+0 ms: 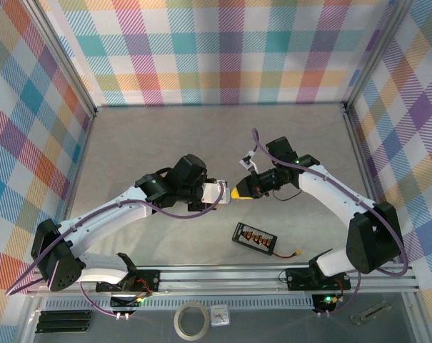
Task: Unlock with the key
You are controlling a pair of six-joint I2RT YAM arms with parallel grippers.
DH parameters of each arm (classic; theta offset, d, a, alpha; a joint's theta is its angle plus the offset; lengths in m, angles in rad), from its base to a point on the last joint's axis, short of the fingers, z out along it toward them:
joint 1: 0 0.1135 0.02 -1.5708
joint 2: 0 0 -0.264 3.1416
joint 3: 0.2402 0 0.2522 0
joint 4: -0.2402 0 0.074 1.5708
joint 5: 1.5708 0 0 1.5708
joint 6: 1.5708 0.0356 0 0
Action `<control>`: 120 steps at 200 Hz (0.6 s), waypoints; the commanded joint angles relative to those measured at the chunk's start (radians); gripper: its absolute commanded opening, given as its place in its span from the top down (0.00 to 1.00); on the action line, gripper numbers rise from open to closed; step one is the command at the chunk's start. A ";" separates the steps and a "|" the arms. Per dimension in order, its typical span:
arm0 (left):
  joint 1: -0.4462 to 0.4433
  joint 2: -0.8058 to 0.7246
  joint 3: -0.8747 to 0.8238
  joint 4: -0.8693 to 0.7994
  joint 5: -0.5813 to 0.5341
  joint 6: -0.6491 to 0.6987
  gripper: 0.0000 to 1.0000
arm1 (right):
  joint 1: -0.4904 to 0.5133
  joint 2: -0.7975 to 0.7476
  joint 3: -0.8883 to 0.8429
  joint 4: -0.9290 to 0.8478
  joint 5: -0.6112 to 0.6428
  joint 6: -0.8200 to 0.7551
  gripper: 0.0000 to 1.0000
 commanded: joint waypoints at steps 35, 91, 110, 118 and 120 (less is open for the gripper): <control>-0.037 0.000 0.021 0.090 0.144 -0.047 0.97 | 0.003 0.002 0.034 0.029 0.063 -0.038 1.00; -0.037 -0.003 0.003 0.151 0.194 -0.150 0.98 | 0.002 -0.065 -0.007 0.139 0.119 0.037 1.00; -0.037 -0.004 0.004 0.165 0.217 -0.184 0.98 | 0.002 -0.081 -0.027 0.161 0.126 0.049 1.00; -0.036 -0.005 0.004 0.173 0.221 -0.200 0.98 | 0.002 -0.084 -0.034 0.169 0.123 0.054 1.00; -0.036 -0.006 0.005 0.176 0.222 -0.203 0.99 | 0.002 -0.085 -0.036 0.170 0.122 0.054 1.00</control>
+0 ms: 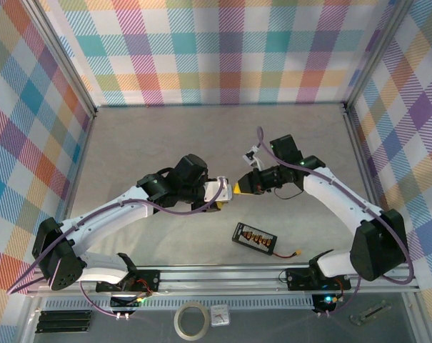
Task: Unlock with the key
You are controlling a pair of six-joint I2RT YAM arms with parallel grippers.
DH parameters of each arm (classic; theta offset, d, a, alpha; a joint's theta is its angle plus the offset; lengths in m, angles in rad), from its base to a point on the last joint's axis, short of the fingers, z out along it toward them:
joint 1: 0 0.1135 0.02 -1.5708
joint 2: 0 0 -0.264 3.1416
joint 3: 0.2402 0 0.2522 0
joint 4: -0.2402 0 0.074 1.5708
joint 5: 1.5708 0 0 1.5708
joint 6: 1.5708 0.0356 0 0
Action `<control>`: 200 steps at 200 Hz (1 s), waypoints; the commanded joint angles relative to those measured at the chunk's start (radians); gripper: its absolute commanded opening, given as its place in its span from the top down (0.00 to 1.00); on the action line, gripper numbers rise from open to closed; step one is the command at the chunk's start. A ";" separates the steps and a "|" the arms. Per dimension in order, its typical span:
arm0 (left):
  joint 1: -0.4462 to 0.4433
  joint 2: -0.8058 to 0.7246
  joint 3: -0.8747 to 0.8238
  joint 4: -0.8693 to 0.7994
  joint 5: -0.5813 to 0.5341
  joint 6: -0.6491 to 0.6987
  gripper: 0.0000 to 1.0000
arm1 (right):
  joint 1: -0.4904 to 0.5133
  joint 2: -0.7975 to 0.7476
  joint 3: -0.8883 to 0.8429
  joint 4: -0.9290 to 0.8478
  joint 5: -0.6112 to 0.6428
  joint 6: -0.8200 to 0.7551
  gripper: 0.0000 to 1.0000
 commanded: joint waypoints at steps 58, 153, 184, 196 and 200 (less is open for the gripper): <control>-0.009 -0.031 0.009 0.200 0.133 -0.150 0.99 | 0.001 -0.058 -0.070 0.107 0.027 0.030 1.00; 0.048 -0.069 -0.035 0.337 0.093 -0.291 1.00 | 0.001 -0.185 -0.198 0.253 0.056 0.151 1.00; 0.051 -0.075 -0.033 0.346 0.078 -0.316 1.00 | 0.001 -0.220 -0.211 0.265 0.097 0.173 1.00; 0.051 -0.077 -0.037 0.351 0.086 -0.321 1.00 | 0.001 -0.234 -0.216 0.272 0.119 0.188 1.00; 0.050 -0.077 -0.037 0.353 0.088 -0.322 1.00 | 0.001 -0.236 -0.215 0.275 0.120 0.192 1.00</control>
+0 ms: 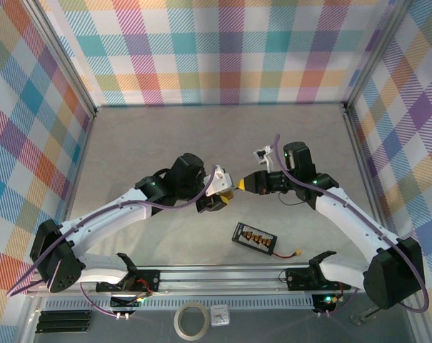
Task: Unlock with the key
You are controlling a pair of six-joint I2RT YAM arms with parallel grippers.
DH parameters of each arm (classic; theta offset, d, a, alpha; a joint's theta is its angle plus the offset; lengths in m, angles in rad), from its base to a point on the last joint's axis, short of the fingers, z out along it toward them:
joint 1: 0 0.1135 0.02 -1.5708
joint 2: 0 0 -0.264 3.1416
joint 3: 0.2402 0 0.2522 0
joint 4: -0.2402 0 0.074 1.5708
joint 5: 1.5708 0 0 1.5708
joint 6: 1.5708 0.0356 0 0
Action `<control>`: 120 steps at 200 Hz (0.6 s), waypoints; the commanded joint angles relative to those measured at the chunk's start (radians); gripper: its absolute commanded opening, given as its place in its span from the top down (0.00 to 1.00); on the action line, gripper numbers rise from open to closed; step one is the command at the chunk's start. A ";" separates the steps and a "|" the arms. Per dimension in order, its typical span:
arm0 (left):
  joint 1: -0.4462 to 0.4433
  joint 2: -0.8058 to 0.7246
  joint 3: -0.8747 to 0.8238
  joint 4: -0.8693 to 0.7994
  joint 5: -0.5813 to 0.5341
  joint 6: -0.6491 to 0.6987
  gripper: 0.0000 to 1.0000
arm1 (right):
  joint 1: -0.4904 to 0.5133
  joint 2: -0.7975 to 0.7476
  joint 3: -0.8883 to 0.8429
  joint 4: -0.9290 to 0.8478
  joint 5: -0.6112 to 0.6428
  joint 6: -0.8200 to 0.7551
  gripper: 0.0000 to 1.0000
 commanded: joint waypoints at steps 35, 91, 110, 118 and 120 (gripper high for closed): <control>0.015 -0.056 0.005 0.202 0.017 -0.028 1.00 | 0.013 -0.029 -0.003 -0.036 0.018 0.032 1.00; 0.012 -0.081 -0.039 0.235 -0.050 0.032 1.00 | 0.013 -0.061 0.028 -0.071 0.070 0.059 1.00; 0.005 -0.085 -0.059 0.263 -0.087 0.054 1.00 | 0.012 -0.064 0.063 -0.107 0.113 0.077 1.00; 0.003 -0.086 -0.069 0.276 -0.098 0.065 1.00 | 0.013 -0.068 0.071 -0.110 0.123 0.089 1.00; 0.003 -0.086 -0.071 0.279 -0.100 0.068 1.00 | 0.013 -0.070 0.073 -0.111 0.127 0.090 1.00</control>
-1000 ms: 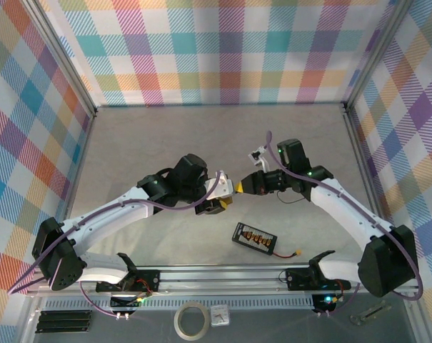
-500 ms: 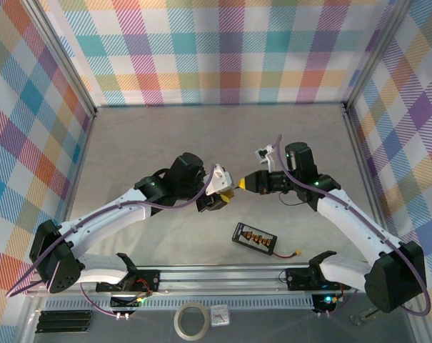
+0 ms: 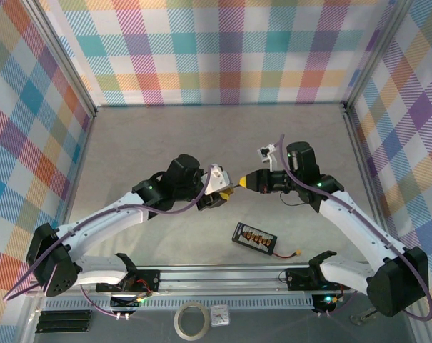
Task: Unlock with the key
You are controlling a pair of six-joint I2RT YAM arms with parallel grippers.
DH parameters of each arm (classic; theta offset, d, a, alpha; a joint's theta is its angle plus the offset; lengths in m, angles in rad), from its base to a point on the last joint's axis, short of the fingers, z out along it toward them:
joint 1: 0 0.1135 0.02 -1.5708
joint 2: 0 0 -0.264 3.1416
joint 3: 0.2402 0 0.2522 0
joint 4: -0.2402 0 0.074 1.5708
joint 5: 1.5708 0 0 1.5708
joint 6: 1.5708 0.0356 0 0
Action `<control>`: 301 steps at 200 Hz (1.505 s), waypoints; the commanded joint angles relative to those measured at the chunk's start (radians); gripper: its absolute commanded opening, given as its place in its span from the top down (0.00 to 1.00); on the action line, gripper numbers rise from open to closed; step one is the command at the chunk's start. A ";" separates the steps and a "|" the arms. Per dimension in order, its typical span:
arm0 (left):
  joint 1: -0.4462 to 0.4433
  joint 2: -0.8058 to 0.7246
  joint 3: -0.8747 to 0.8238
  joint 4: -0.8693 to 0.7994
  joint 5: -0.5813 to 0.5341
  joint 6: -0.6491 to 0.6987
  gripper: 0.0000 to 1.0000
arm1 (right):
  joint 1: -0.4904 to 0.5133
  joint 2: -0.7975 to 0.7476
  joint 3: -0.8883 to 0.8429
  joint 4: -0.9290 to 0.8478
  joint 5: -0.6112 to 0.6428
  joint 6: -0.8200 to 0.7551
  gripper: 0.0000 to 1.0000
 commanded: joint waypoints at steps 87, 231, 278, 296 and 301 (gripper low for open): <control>-0.023 -0.066 -0.080 0.295 -0.054 0.136 1.00 | 0.006 -0.067 0.195 -0.208 0.131 0.007 1.00; -0.058 -0.058 -0.010 0.251 -0.002 0.127 1.00 | 0.060 -0.015 0.203 -0.255 0.179 -0.039 1.00; -0.062 -0.060 -0.013 0.243 -0.002 0.125 1.00 | 0.060 -0.009 0.215 -0.254 0.212 -0.038 1.00; -0.062 -0.060 -0.013 0.241 -0.004 0.126 1.00 | 0.060 -0.001 0.216 -0.250 0.210 -0.038 1.00; -0.062 -0.060 -0.013 0.240 -0.004 0.125 1.00 | 0.060 -0.002 0.214 -0.248 0.209 -0.036 1.00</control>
